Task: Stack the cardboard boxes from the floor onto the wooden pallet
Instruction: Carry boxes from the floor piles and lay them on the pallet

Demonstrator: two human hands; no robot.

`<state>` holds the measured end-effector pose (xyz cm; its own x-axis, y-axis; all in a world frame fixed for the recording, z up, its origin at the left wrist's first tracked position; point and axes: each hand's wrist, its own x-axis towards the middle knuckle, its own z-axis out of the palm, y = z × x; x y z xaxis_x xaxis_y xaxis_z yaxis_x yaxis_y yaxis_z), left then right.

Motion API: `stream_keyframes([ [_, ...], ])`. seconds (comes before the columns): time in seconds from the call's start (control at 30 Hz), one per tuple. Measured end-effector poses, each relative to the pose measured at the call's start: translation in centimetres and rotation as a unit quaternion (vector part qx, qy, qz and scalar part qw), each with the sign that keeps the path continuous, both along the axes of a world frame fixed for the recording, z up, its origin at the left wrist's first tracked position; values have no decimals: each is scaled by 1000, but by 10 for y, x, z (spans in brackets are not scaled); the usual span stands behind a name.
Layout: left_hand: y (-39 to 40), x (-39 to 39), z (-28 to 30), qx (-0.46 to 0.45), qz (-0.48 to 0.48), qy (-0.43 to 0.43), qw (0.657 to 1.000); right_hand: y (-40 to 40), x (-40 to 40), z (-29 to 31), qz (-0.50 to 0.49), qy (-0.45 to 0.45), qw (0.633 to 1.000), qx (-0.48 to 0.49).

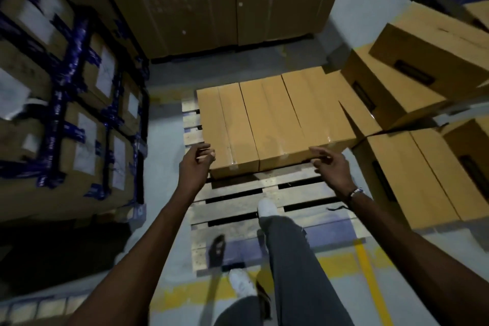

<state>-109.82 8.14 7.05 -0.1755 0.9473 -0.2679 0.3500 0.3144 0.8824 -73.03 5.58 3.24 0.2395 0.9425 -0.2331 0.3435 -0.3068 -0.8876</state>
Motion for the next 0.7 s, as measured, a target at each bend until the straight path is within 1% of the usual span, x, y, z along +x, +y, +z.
stream_keyframes([
  [0.13,-42,15,52,9,15,-12,1000,-64,43,57,-27,-6,1000,6],
  [0.2,-61,27,68,3,20,-27,999,-97,61,78,-51,5,999,-3],
  [0.3,-84,50,87,4,13,-44,999,-140,87,100,-73,-9,997,5],
  [0.37,-97,71,95,9,0,-52,999,-163,106,110,-77,-26,997,18],
  [0.47,-111,106,101,18,-30,-52,998,-193,140,116,-112,-38,993,21],
  [0.57,-124,146,99,15,-56,-64,996,-222,177,120,-158,-24,987,20],
  [0.7,-155,223,92,21,-82,-57,995,-273,239,116,-199,-2,980,31],
])
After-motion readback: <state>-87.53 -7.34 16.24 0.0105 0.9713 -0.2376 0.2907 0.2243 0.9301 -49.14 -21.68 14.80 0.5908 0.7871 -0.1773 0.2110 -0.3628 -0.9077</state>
